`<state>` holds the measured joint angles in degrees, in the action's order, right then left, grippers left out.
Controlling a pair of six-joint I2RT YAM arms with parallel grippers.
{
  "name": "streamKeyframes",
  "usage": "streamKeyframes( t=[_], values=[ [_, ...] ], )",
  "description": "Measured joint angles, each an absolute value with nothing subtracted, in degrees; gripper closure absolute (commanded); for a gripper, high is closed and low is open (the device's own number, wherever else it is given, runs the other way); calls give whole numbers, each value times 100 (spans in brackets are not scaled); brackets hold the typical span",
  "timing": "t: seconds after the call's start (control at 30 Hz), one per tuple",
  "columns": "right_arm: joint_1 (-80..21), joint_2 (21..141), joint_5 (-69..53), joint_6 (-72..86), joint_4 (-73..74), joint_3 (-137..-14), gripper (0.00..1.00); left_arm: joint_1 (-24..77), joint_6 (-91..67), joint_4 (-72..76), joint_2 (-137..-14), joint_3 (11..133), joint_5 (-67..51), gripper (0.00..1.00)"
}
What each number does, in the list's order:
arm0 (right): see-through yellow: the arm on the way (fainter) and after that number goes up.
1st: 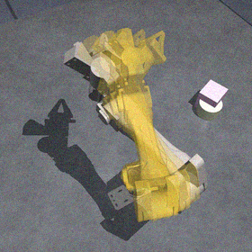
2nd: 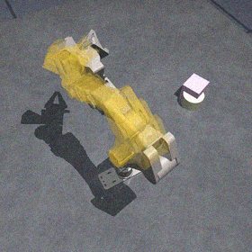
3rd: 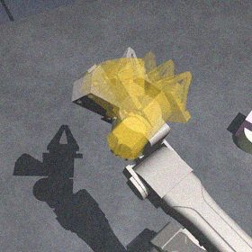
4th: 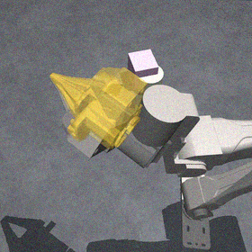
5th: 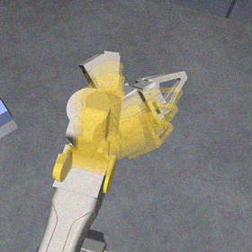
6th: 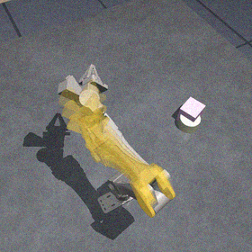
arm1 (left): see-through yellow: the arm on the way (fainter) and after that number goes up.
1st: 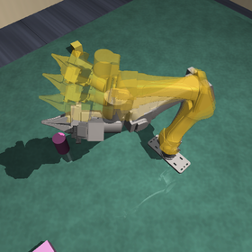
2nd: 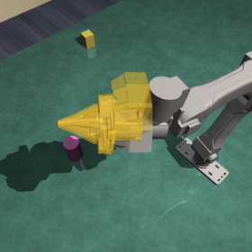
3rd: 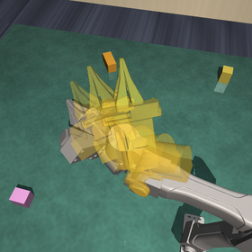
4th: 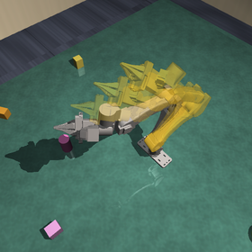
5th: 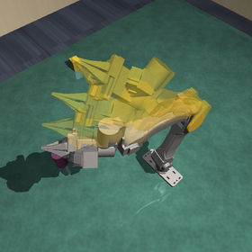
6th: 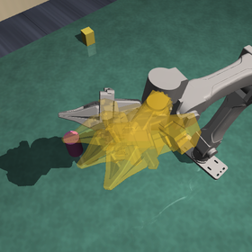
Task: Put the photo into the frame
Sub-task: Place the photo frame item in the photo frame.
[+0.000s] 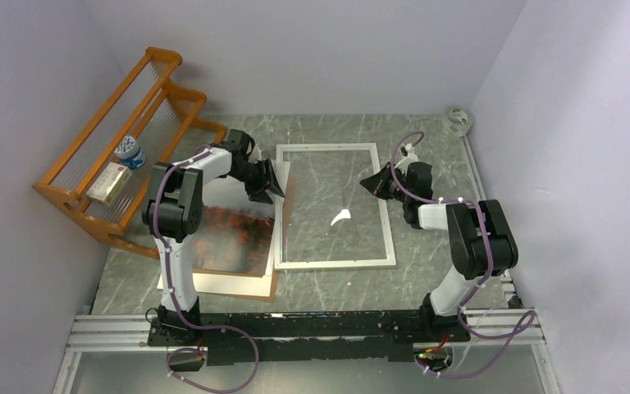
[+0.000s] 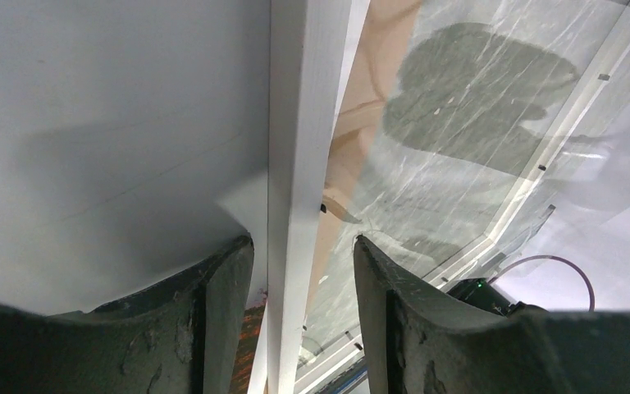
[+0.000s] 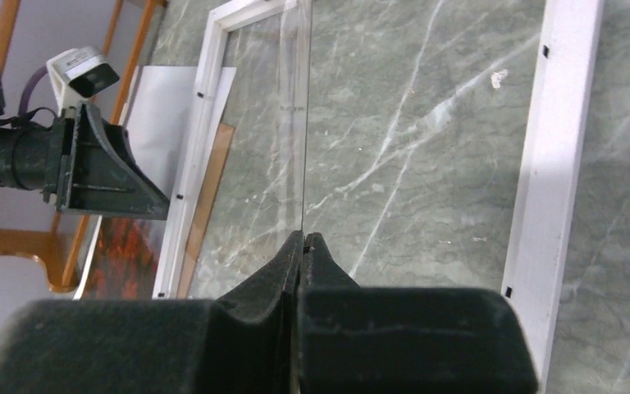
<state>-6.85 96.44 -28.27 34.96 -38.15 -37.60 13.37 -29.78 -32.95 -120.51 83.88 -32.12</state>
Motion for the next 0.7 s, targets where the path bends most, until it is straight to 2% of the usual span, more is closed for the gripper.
streamKeyframes(
  t=[0.5,0.7],
  values=[
    [-821,9808,-2440,3557,-3336,-3922,100,1332,-2987,-3280,-12049,8377,-3218,45],
    [-871,9977,-2602,3553,-3267,-4134,92,1332,-2985,-3277,-12049,8374,-3223,44]
  ],
)
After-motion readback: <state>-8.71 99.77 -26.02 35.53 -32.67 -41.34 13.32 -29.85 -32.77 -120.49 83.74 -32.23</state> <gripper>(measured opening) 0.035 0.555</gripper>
